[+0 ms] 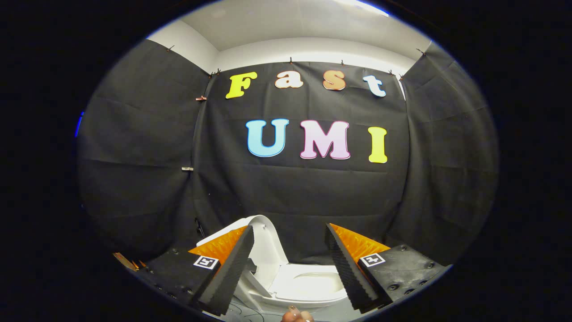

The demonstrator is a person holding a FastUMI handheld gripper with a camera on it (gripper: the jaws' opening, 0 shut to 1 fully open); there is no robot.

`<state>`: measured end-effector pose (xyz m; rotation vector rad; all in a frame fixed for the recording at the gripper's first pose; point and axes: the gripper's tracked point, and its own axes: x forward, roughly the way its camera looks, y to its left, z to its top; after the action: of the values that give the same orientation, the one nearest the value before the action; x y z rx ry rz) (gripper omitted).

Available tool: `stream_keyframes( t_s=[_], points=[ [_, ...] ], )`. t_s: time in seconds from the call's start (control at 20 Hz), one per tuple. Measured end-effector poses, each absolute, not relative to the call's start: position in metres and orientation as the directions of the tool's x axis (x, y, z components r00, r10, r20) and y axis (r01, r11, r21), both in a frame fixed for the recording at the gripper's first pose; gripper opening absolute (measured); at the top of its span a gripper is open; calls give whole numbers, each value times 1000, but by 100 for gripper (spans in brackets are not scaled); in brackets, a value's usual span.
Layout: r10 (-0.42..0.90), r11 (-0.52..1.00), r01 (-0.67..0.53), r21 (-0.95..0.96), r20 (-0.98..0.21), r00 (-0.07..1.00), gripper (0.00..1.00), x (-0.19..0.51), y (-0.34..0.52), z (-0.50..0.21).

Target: Open the toilet lid.

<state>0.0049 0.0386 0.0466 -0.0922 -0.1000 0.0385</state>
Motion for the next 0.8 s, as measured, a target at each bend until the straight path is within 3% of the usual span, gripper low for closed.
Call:
stream_keyframes(
  t_s=[0.8],
  points=[
    [15, 997, -6, -78, 117, 993, 99, -36, 5, 66]
  ],
)
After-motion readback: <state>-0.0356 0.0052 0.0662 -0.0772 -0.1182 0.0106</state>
